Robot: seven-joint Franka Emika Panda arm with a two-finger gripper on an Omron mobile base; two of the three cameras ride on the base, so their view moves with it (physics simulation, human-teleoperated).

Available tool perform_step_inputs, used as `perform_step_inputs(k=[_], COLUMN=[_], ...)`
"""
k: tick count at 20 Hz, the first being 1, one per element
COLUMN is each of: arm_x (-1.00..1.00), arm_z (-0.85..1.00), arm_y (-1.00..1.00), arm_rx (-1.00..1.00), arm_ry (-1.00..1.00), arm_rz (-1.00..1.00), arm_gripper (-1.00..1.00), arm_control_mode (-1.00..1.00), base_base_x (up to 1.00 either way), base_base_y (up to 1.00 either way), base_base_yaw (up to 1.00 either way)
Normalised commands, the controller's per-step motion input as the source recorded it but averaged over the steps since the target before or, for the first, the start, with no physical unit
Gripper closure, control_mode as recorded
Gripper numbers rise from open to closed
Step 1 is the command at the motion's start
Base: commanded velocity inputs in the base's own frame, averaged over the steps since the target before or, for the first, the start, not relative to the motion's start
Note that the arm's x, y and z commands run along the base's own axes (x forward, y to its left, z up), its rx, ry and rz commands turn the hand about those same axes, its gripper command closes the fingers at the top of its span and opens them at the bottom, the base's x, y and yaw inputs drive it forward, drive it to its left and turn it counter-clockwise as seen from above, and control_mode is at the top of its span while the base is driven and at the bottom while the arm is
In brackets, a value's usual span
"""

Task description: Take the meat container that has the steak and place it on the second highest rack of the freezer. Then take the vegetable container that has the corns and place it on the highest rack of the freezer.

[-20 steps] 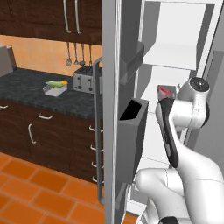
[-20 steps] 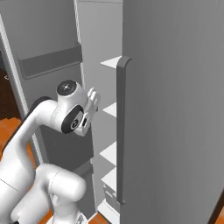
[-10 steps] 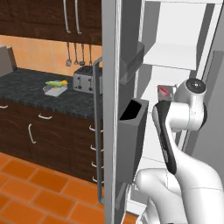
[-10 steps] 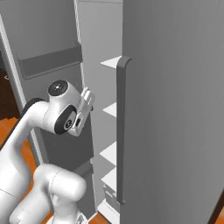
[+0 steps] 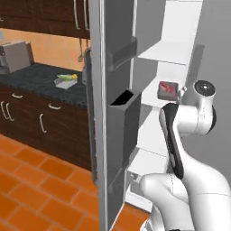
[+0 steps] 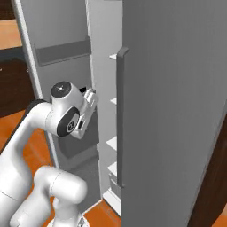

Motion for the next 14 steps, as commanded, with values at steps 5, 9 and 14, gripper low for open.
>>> perform_step_inputs(k=[5,9,14], arm_x=[0.00,0.00,0.00], arm_z=[0.00,0.00,0.00], arm_y=[0.00,0.00,0.00], arm_rx=[0.00,0.00,0.00], arm_ry=[0.00,0.00,0.00], arm_rz=[0.00,0.00,0.00], arm_gripper=[-1.00,-1.00,-1.00], arm_control_mode=[1.00,1.00,1.00], base_base_x=[-0.77,-0.43,0.05], base_base_y=[0.35,0.57,0.32], base_base_yaw=[0.58,0.88,0.86])
